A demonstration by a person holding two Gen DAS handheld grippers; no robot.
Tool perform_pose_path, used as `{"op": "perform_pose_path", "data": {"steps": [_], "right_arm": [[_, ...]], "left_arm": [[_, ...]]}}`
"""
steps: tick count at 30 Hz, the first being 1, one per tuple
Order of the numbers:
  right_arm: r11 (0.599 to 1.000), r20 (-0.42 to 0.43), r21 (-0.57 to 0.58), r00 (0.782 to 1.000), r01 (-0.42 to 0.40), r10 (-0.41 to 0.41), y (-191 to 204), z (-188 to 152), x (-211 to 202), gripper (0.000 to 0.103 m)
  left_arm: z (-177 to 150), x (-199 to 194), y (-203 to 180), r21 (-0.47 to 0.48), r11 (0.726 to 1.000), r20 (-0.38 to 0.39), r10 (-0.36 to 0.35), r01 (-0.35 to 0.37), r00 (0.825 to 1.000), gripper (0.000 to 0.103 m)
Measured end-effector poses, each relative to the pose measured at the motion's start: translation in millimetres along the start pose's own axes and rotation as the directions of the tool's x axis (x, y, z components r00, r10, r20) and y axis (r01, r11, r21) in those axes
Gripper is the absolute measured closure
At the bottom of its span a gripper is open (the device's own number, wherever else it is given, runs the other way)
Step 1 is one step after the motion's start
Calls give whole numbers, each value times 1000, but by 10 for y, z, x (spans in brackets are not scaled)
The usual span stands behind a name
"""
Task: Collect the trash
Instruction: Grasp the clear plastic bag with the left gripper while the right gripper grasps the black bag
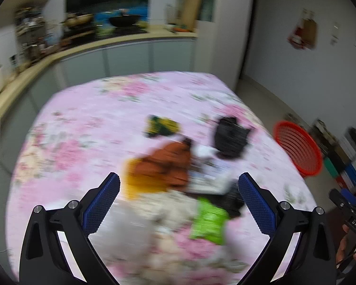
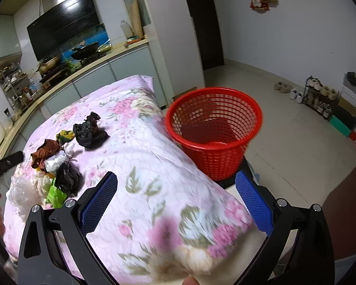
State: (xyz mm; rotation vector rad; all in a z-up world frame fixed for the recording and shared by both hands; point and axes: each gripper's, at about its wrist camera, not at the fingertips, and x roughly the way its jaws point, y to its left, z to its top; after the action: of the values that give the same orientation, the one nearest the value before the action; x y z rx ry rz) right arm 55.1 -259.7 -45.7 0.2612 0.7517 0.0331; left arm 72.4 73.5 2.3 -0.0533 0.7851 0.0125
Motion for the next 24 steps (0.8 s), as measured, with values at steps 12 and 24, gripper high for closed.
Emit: {"op": "perform_pose_path", "data": {"steps": [12,24], "right_arm": [[991,-48,-40,991,-128,126,274,320,280,7],[986,-104,-63,984,-151,144,434,340,508,7]], "left_arm": [[180,-373,1116,-200,975,-2,102,-100,995,6],[-378,-165,431,-50,999,-58,14,-17,998,8]]}}
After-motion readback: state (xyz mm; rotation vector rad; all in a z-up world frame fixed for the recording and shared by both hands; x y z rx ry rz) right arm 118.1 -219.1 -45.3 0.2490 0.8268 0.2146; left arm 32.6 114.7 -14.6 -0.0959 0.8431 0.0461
